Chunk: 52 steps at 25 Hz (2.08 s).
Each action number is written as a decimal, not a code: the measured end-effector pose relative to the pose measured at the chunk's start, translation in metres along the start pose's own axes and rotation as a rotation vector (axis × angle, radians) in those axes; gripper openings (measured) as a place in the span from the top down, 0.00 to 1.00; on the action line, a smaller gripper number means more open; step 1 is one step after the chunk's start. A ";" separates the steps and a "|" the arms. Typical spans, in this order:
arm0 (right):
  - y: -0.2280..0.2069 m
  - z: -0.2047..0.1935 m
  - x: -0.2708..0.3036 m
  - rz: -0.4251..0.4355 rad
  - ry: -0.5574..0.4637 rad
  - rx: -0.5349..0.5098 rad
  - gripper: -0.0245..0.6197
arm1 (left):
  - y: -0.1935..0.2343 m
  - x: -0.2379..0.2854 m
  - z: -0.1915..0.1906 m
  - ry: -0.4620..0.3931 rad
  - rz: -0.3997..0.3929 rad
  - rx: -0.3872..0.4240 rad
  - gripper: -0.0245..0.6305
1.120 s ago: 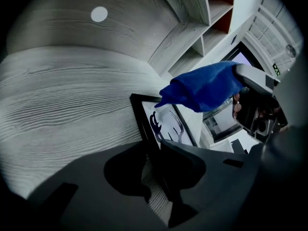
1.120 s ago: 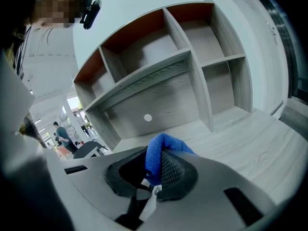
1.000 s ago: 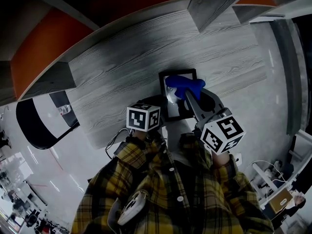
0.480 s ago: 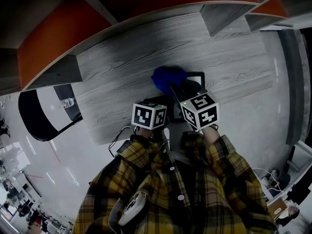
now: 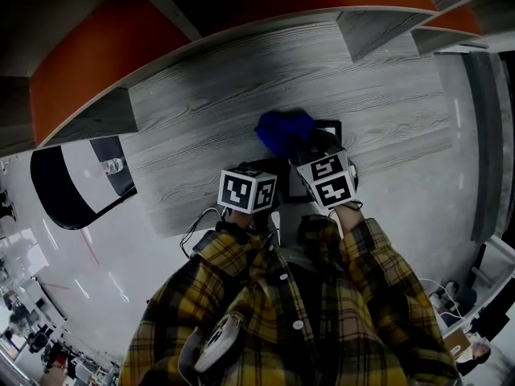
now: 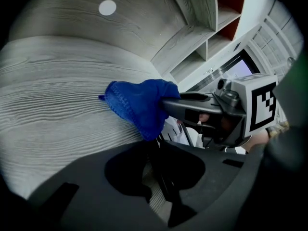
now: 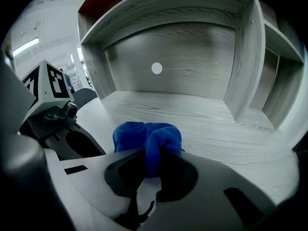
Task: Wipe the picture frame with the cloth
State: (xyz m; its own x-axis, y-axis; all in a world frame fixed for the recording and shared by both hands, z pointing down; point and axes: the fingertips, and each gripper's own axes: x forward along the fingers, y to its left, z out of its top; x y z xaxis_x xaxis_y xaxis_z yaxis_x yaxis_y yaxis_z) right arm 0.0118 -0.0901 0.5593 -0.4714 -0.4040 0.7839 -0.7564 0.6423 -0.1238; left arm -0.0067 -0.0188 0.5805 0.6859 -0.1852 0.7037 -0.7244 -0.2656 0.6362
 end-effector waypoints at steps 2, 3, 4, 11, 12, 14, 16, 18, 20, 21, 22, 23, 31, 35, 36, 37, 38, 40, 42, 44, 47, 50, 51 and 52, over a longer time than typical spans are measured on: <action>-0.005 -0.003 -0.002 -0.016 0.005 0.009 0.90 | 0.001 0.000 0.000 -0.001 0.000 -0.001 0.83; -0.009 -0.004 -0.004 -0.024 0.008 0.017 0.90 | 0.001 0.000 0.000 -0.002 0.000 -0.003 0.83; -0.012 -0.006 -0.006 -0.033 0.010 0.025 0.90 | 0.001 0.000 0.000 -0.002 0.000 -0.005 0.83; -0.050 -0.026 -0.027 -0.126 0.025 0.064 0.90 | 0.000 0.001 0.000 0.001 -0.002 -0.005 0.83; -0.056 -0.029 -0.031 -0.140 0.027 0.075 0.90 | 0.000 0.001 0.000 0.000 -0.002 -0.004 0.83; -0.066 -0.035 -0.039 -0.161 0.027 0.093 0.90 | -0.001 0.000 0.000 -0.001 -0.003 -0.004 0.83; -0.074 -0.039 -0.045 -0.179 0.023 0.100 0.90 | -0.001 0.000 0.000 -0.004 -0.005 -0.008 0.83; -0.081 -0.043 -0.051 -0.205 0.026 0.112 0.90 | -0.001 0.001 0.000 -0.007 -0.009 -0.015 0.83; -0.090 -0.050 -0.056 -0.238 0.033 0.139 0.90 | 0.000 0.001 0.000 -0.007 -0.009 -0.016 0.83; -0.095 -0.055 -0.058 -0.251 0.036 0.157 0.90 | 0.000 0.001 0.000 -0.007 -0.008 -0.016 0.83; -0.099 -0.059 -0.059 -0.258 0.040 0.172 0.90 | 0.000 0.001 0.000 -0.007 -0.007 -0.015 0.83; -0.102 -0.063 -0.060 -0.262 0.045 0.183 0.90 | 0.000 0.001 0.001 -0.008 -0.007 -0.013 0.83; -0.083 -0.031 -0.080 -0.218 -0.041 0.175 0.90 | -0.001 0.001 0.001 -0.006 -0.008 -0.012 0.83; -0.042 0.022 -0.095 -0.144 -0.148 0.094 0.90 | -0.001 0.001 0.001 -0.007 -0.012 -0.015 0.83; -0.030 0.036 -0.098 -0.119 -0.179 0.082 0.90 | -0.002 0.001 0.001 -0.006 -0.012 -0.015 0.83; -0.018 0.049 -0.101 -0.091 -0.209 0.074 0.90 | -0.002 0.000 0.000 -0.006 -0.011 -0.016 0.83; -0.006 0.060 -0.103 -0.062 -0.235 0.071 0.90 | -0.002 0.000 0.000 -0.007 -0.011 -0.017 0.83; 0.015 0.074 -0.101 0.006 -0.268 0.088 0.90 | -0.002 0.000 0.000 -0.009 -0.010 -0.018 0.83; 0.030 0.071 -0.090 0.073 -0.264 0.146 0.90 | -0.002 0.000 0.000 -0.012 -0.009 -0.020 0.83; 0.036 0.053 -0.072 0.105 -0.214 0.200 0.90 | -0.002 0.000 0.000 -0.017 -0.012 -0.023 0.83; 0.036 0.014 -0.044 0.085 -0.095 0.197 0.90 | -0.001 0.000 0.000 -0.026 -0.015 -0.028 0.84; 0.033 -0.018 -0.029 0.044 0.008 0.152 0.90 | 0.000 0.000 0.001 -0.033 -0.015 -0.028 0.84; 0.032 -0.027 -0.026 0.033 0.034 0.136 0.90 | 0.000 -0.001 0.001 -0.034 -0.017 -0.030 0.84; 0.032 -0.033 -0.024 0.024 0.056 0.122 0.90 | -0.001 -0.001 0.001 -0.036 -0.020 -0.032 0.84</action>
State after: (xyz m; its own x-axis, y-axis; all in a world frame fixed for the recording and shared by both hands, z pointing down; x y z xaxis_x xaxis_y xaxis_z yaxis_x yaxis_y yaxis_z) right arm 0.0145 -0.0382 0.5568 -0.4670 -0.3504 0.8119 -0.7961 0.5663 -0.2135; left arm -0.0066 -0.0199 0.5793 0.7019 -0.2141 0.6794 -0.7120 -0.2396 0.6600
